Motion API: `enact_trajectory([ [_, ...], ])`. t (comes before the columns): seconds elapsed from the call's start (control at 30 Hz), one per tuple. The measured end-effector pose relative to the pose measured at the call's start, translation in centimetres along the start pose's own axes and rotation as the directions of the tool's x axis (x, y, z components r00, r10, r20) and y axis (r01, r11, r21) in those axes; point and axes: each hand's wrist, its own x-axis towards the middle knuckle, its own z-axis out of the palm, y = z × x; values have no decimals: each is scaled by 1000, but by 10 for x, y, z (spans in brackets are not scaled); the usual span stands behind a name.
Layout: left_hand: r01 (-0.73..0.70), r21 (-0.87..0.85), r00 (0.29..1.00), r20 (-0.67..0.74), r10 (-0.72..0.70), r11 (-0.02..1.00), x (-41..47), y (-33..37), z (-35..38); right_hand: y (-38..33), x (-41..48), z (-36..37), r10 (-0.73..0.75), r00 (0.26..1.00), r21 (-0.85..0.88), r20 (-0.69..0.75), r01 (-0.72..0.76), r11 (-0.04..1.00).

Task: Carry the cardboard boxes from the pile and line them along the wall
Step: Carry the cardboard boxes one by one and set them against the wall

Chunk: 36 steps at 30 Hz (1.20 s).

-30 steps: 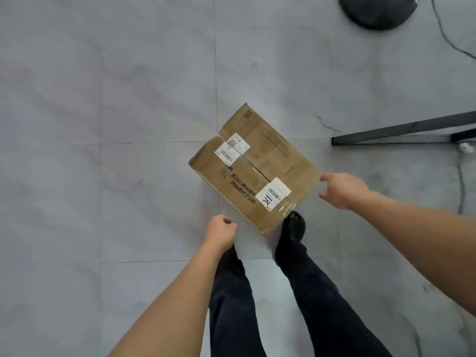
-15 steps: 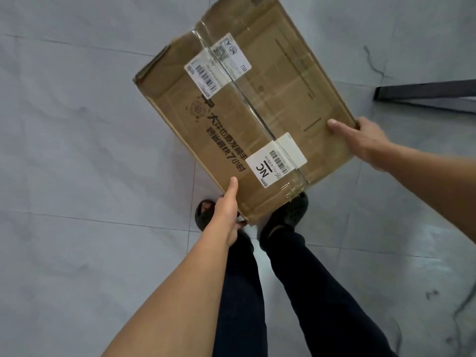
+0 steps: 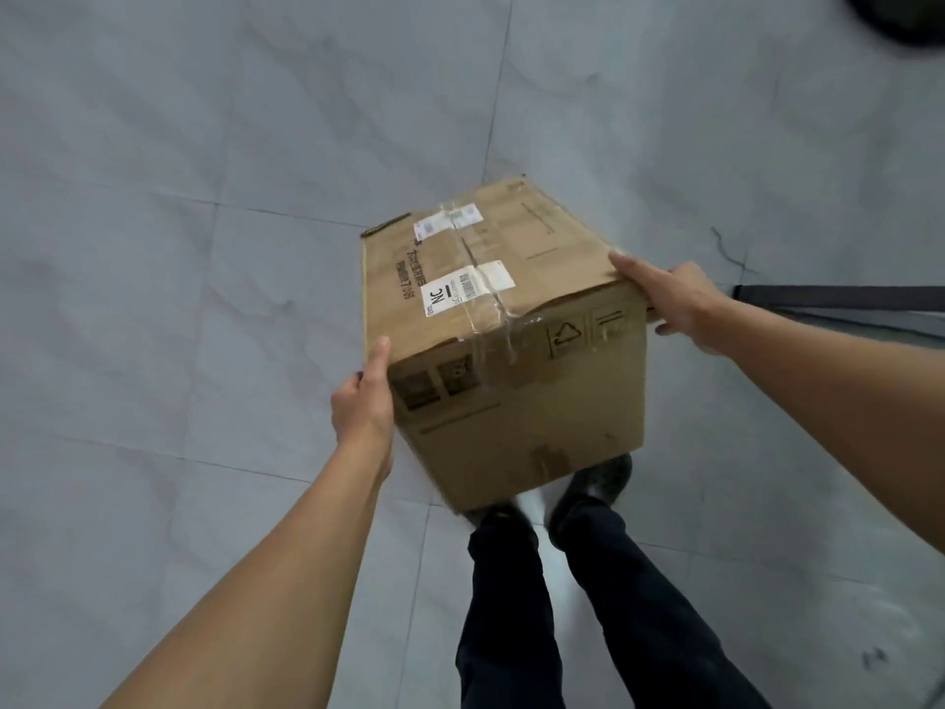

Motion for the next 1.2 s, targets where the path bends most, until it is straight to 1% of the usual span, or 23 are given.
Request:
enact_trajectory([
  [0.03, -28, -26, 999, 15, 29, 999, 1, 13, -7, -14, -7, 2, -14, 999, 34, 34, 13, 999],
  [0.1, -59, -28, 997, 42, 60, 998, 8, 18, -9, -24, -17, 8, -60, 987, 95, 150, 46, 994],
  [0.17, -82, 39, 995, 58, 80, 996, 21, 12, -12, -23, -16, 24, -138, 962, 93, 233, 120, 988],
  [0.23, -85, 134, 996, 53, 78, 987, 36, -4, -16, -15, -8, 45, -205, 953, 47, 224, 199, 979],
  [0.3, -48, 161, 996, 78, 35, 986, 48, -22, -23, -6, 4, 67, -187, 969, -9, 164, 191, 982],
  [0.37, 75, 146, 985, 142, -96, 986, 50, -44, -26, 3, 8, 87, -100, 988, -34, 120, 105, 994],
  [0.4, 177, 139, 966, 163, -198, 974, 51, -59, -27, 8, 9, 98, -52, 993, -58, 107, 58, 997],
  [0.47, 347, 114, 921, 147, -361, 931, 49, -85, -30, 17, 12, 118, 0, 997, -94, 79, 7, 996],
  [0.5, 396, 85, 905, 136, -404, 914, 47, -95, -29, 23, 14, 124, 23, 997, -68, 73, -18, 997],
  [0.57, 441, 21, 885, 159, -438, 897, 49, -108, -29, 32, 14, 129, 68, 993, 18, 92, -70, 997],
  [0.67, 410, -14, 902, 159, -402, 912, 51, -112, -32, 36, 11, 126, 94, 990, 54, 100, -100, 994],
  [0.8, 291, 18, 954, 74, -292, 957, 46, -105, -51, 16, -3, 126, 78, 991, 25, 111, -82, 996],
  [0.93, 230, 31, 973, 10, -231, 973, 13, -87, -86, -20, -39, 119, 19, 992, -118, 124, -4, 993],
  [1.03, 239, 25, 971, -14, -238, 971, -29, -76, -118, -50, -84, 107, 7, 984, -227, 180, 35, 973],
  [1.1, 253, -24, 967, -26, -254, 967, -66, -70, -141, -67, -122, 98, -2, 976, -296, 217, 68, 953],
  [1.2, 266, -122, 962, -34, -272, 956, -122, -61, -179, -93, -184, 88, -47, 964, -352, 261, 140, 925],
])
